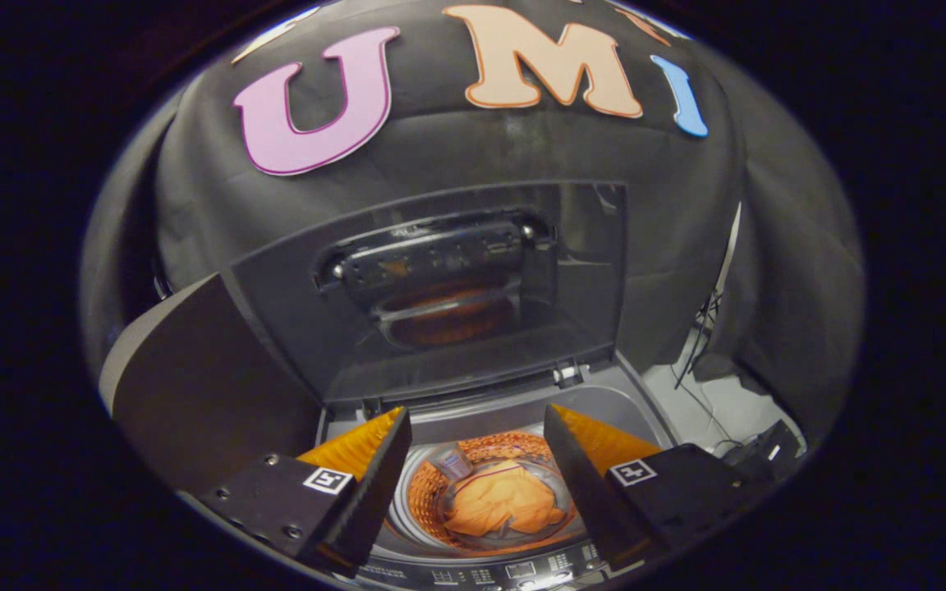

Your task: Put the clothes into the washing machine and then close the washing machine lid.

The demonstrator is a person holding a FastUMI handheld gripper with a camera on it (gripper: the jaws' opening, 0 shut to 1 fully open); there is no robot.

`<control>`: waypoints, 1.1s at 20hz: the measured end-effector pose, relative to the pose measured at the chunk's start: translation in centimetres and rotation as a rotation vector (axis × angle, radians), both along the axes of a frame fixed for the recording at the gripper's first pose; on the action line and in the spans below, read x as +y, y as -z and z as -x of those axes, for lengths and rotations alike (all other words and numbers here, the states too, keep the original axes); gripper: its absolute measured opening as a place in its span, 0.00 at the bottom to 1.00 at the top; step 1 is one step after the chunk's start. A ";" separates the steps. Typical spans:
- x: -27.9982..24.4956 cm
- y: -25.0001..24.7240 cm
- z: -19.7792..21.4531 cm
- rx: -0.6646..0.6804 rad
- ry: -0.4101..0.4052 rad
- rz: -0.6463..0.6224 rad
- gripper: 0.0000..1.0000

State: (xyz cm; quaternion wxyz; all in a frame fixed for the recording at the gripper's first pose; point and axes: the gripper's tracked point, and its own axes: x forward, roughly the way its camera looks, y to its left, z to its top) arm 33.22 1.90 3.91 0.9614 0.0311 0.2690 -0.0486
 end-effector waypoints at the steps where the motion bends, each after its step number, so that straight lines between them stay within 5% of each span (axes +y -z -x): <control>1: 0.1 -0.9 -0.1 -0.012 -0.004 0.020 0.98; 12: 1.6 -15.6 -5.5 -0.414 -0.009 0.176 0.97; 22: 3.5 -17.2 -13.7 -0.583 -0.033 0.082 0.96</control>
